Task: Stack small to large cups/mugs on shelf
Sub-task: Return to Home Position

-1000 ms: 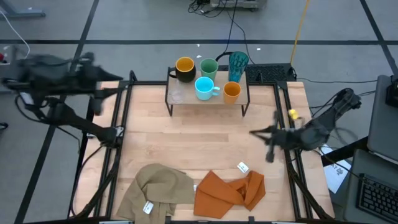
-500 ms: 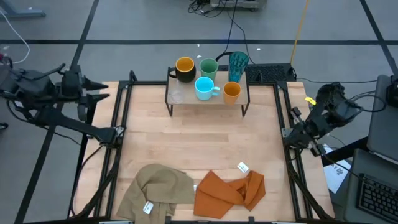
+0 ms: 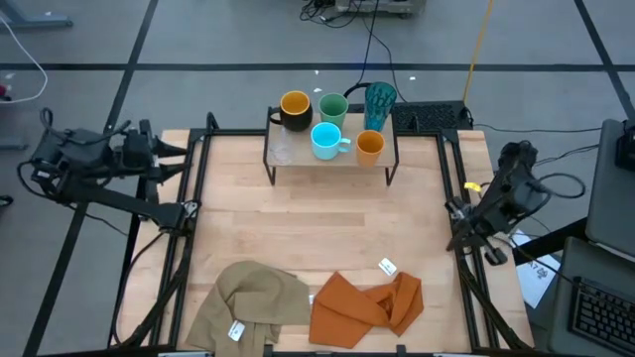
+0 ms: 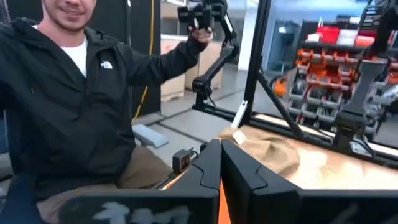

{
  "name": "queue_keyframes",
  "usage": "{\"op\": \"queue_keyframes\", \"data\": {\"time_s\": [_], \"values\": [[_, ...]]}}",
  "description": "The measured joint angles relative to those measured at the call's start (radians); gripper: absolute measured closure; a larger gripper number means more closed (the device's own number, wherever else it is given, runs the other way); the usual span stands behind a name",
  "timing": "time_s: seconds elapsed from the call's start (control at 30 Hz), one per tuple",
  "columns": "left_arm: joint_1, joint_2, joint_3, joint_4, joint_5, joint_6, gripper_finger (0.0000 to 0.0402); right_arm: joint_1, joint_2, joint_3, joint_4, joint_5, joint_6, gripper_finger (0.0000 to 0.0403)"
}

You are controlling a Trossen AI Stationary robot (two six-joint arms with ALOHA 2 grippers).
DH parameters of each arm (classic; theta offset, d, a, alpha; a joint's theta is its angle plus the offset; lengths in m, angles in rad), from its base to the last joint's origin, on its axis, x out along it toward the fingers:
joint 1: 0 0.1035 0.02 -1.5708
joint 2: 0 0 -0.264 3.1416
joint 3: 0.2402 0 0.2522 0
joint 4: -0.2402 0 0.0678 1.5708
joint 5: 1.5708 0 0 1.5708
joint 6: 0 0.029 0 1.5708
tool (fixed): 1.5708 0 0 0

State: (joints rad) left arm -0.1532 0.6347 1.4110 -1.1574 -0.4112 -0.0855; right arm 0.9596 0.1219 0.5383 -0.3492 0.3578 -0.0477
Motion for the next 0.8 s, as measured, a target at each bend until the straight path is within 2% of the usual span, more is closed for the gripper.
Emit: {"op": "queue_keyframes", "data": {"time_s": [0.17, 0.37, 0.57, 0.8], "values": [[0.0, -0.003, -0.025, 0.049, 0.002, 0.008, 0.0257, 0.0, -0.114, -0.198, 0.209, -0.001, -0.047, 0.0403], [0.0, 0.011, -0.028, 0.097, 0.005, 0.022, 0.0256, -0.029, -0.11, -0.325, 0.35, 0.009, -0.087, 0.0403], [0.0, 0.044, -0.028, 0.12, 0.014, 0.047, 0.0256, -0.152, -0.12, -0.411, 0.409, 0.006, -0.123, 0.0403], [0.0, 0.055, -0.028, 0.119, 0.019, 0.039, 0.0256, -0.346, -0.12, -0.414, 0.388, -0.017, -0.099, 0.0403]]}}
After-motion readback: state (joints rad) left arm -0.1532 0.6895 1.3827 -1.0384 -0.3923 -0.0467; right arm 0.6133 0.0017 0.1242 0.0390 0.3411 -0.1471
